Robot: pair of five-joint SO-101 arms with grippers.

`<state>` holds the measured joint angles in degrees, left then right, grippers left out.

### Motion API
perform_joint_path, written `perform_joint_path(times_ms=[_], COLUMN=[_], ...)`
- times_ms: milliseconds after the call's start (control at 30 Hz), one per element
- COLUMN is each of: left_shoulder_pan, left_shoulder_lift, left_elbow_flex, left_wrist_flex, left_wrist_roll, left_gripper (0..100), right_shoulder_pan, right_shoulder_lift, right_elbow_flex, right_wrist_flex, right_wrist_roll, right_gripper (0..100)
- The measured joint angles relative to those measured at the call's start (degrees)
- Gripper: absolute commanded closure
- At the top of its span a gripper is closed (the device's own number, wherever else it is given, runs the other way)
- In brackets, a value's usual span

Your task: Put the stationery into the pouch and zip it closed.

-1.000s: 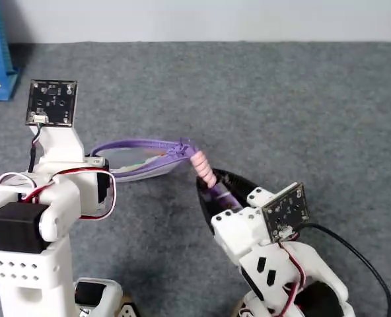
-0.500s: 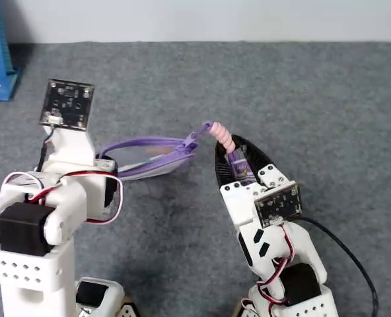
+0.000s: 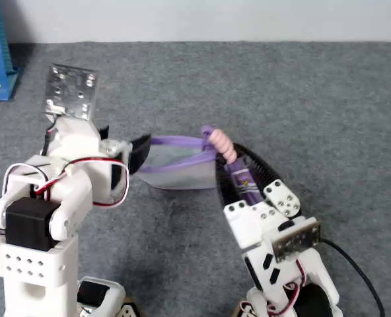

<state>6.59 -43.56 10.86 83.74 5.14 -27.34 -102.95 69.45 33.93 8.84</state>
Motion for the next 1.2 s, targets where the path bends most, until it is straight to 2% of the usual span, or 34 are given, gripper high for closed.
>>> perform_joint_path(times_ms=[133, 300, 467, 733, 867, 1033, 1200], left_shoulder_pan=[0.0, 0.0, 0.0, 0.0, 0.0, -6.0, -10.7], left_shoulder_lift=[0.0, -0.2, -4.5, -16.1, -19.9, -20.3, -18.7], left_elbow_flex=[0.0, -0.1, -2.7, -4.4, -4.3, 1.0, 13.7], left_wrist_flex=[-4.8, -5.0, 1.8, 12.7, 15.6, 14.9, 5.5], left_wrist_roll=[0.8, 0.8, 0.3, -7.5, -10.8, -14.3, -15.6], left_gripper=[74, 74, 74, 74, 80, 87, 89], right_shoulder_pan=[-4.0, -5.0, -5.0, -5.0, -5.0, -5.0, -7.1], right_shoulder_lift=[0.0, 0.0, 0.0, 0.0, 0.0, 0.0, 0.0], right_elbow_flex=[-2.0, -2.3, -2.3, -2.3, -2.3, -3.4, -6.2], right_wrist_flex=[0.1, 0.1, 0.1, 0.1, 0.1, 0.1, 0.3], right_wrist_roll=[0.3, 0.3, 0.3, 0.3, 0.3, 0.3, 0.3], right_gripper=[99.1, 99.1, 99.1, 99.1, 99.1, 99.1, 99.1])
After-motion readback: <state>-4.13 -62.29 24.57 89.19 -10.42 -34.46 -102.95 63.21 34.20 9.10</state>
